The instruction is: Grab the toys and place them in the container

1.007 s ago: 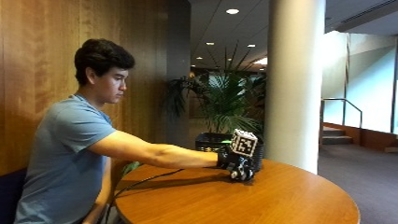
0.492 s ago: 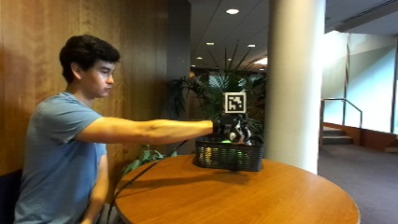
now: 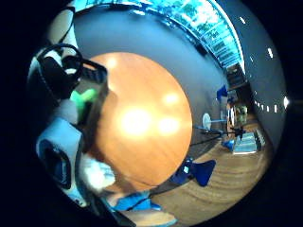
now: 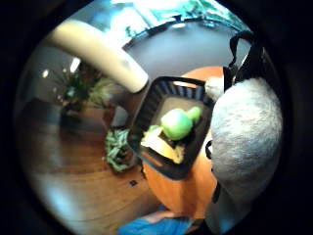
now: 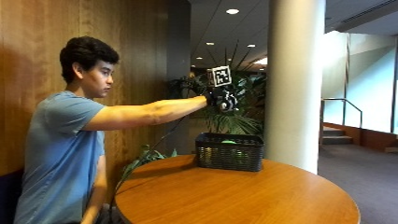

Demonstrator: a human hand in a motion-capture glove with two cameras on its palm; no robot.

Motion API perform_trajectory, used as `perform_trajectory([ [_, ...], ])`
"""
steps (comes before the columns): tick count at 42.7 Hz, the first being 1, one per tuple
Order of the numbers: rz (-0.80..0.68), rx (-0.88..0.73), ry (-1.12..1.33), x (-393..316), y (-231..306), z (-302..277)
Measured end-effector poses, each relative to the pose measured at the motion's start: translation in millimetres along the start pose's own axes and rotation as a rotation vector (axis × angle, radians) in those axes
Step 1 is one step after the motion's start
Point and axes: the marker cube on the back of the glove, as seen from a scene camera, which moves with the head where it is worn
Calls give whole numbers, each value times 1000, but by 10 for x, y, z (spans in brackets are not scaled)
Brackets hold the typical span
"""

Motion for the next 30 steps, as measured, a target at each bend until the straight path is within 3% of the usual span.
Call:
perform_trajectory([
  [12,-174,-23,-69,-433,350,246],
  [21,-257,-333,71,-417,575,553],
  [30,-290,-267,-2,-281,655,424],
])
